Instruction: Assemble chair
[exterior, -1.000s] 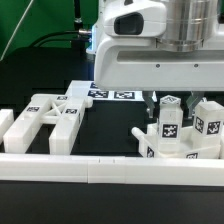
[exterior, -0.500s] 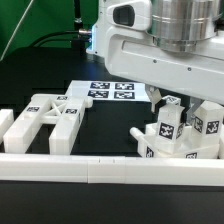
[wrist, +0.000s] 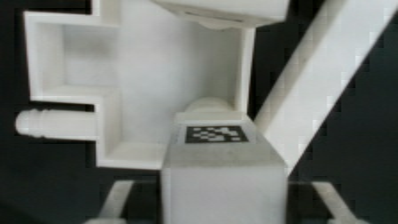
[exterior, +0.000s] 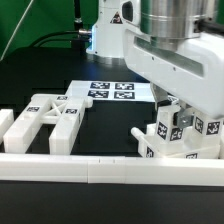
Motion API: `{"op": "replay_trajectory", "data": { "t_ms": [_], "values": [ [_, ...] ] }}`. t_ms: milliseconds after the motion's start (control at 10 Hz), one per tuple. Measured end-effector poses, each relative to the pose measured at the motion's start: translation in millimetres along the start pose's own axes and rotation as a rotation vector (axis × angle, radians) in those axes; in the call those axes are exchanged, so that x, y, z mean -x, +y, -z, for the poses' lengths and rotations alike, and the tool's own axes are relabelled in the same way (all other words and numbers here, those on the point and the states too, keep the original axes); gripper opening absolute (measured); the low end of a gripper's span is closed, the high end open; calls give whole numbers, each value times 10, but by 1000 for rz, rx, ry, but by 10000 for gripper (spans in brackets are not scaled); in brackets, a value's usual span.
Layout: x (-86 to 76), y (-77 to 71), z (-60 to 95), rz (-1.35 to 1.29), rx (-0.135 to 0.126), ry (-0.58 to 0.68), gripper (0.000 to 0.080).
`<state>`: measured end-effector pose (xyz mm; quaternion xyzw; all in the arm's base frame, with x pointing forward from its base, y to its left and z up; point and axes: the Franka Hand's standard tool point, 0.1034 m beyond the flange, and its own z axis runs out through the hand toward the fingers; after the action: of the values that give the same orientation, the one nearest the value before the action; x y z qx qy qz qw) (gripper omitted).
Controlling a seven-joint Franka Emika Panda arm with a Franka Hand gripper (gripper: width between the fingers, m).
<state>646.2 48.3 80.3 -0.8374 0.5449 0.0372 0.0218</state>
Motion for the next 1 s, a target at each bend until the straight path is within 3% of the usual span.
{"op": "replay_trajectory", "data": {
  "t_ms": [100,200,600,700,800,900,1000],
  "values": [
    [-5,10,-2,-136,-29,2,287],
    [3,7,-2,-230,-42,7,287],
    [3,-5,-4,-400,-52,-2,287],
    [3,-4,-7,-370,-51,-1,467],
    [2,-2,-10,-344,-51,0,585],
    [2,-2,-11,-303,-50,1,585],
    [1,-1,-11,-243,-50,3,636]
  ]
}}
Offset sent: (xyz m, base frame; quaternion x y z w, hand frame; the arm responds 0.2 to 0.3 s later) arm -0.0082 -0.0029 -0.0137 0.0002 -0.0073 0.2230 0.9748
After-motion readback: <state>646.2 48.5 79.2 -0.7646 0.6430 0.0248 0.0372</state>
